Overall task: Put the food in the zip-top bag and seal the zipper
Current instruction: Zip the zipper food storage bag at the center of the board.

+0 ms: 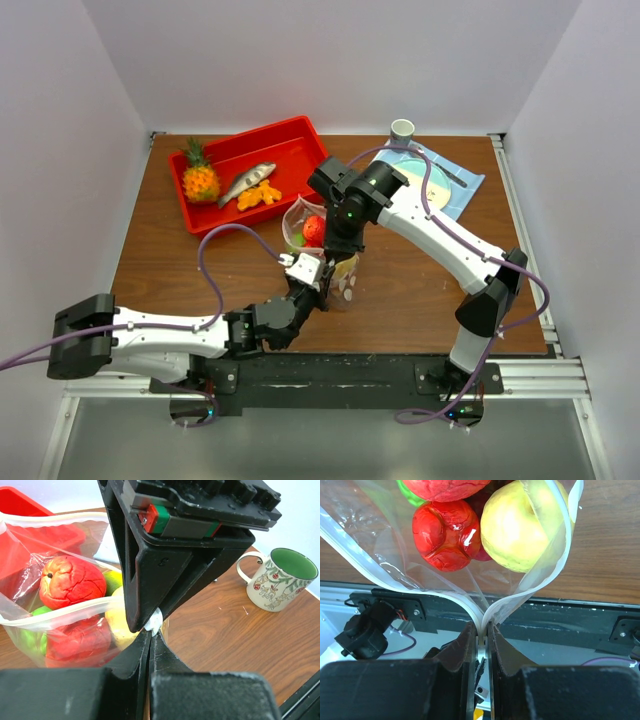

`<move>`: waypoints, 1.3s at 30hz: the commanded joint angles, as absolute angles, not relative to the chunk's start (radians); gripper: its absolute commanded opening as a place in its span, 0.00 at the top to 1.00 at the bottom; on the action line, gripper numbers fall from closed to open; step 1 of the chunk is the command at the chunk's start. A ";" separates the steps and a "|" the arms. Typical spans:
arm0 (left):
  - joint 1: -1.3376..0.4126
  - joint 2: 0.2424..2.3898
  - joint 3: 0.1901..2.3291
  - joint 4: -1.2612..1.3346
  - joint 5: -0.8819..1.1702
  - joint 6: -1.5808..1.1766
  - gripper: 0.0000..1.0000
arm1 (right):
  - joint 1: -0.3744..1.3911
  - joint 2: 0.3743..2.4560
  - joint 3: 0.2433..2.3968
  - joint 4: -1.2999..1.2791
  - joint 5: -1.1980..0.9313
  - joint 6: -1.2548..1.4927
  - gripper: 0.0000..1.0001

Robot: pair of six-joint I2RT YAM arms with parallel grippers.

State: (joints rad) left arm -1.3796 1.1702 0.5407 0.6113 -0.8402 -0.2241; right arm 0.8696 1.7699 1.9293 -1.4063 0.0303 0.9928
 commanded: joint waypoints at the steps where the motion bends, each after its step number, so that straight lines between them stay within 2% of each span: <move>1: -1.420 1.123 0.555 0.729 -0.750 -0.236 1.00 | 0.859 1.753 1.951 -1.364 0.058 0.986 1.00; 39: -1.445 0.931 0.477 0.548 -0.730 -0.353 1.00 | 0.749 1.743 1.948 -1.356 0.104 0.957 1.00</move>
